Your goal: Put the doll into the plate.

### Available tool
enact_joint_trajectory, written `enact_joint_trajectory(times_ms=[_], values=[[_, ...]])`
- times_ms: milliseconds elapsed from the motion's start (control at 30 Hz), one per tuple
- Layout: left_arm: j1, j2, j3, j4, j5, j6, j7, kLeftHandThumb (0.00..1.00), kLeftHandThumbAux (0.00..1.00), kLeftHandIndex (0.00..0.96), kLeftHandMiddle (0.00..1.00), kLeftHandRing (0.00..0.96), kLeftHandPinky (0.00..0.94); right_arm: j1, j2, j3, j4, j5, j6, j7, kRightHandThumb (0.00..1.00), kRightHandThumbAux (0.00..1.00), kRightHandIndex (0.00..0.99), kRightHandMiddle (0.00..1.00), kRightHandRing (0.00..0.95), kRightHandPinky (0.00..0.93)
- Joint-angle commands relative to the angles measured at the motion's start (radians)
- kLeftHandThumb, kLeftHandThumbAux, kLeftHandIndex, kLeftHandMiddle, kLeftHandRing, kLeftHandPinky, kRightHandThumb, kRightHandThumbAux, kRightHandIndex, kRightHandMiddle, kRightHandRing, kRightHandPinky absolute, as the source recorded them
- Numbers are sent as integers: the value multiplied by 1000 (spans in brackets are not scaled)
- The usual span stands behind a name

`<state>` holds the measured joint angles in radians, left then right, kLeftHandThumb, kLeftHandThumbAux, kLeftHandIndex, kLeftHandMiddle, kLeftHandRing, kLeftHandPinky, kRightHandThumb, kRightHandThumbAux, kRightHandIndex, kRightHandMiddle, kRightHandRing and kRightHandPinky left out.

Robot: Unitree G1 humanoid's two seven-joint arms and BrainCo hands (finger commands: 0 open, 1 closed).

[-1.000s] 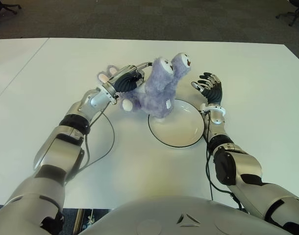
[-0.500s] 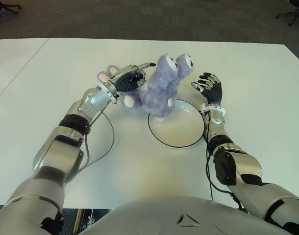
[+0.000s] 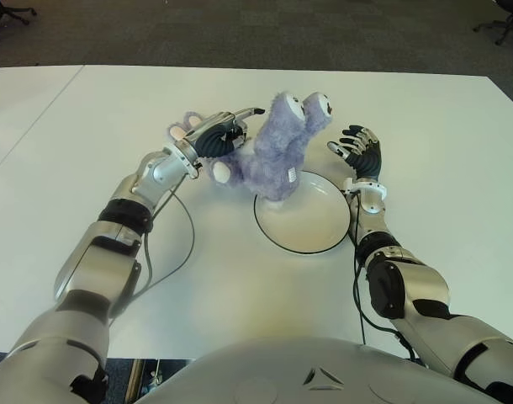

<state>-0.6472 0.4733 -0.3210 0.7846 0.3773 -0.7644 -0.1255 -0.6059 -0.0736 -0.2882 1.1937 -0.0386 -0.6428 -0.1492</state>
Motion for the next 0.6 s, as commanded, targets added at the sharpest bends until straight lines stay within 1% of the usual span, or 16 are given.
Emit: enact_joint_trajectory(times_ms=[33,133,200,433,533,567,600], values=[[57,4,8,-31,-43,49,-99,483,164,0,0,0,0,268,101,1,159,4,103,-7,23,887,289,342,375,372],[61,4,13,-42,-59,55,-117,479,162,0,0,0,0,268,102,1,159,3,100,-6,24,886,288,343,377,374],[65,3,16,-48,-70,61,-128,468,155,0,0,0,0,269,103,3,158,2,98,-4,13,876,284,337,368,356],[83,1,33,-79,-77,82,-136,446,140,0,0,0,0,271,100,15,158,-10,93,-2,0,823,262,318,344,337],[87,-4,38,-80,-54,78,-95,441,141,0,0,0,0,276,98,35,159,-34,86,-25,0,797,250,318,343,331],[88,-5,40,-81,-47,76,-80,431,140,0,0,0,0,278,97,42,159,-43,82,-32,0,760,232,307,325,299],[91,-7,43,-84,-39,72,-62,429,140,0,0,0,0,280,94,54,159,-57,77,-44,0,751,227,304,321,290]])
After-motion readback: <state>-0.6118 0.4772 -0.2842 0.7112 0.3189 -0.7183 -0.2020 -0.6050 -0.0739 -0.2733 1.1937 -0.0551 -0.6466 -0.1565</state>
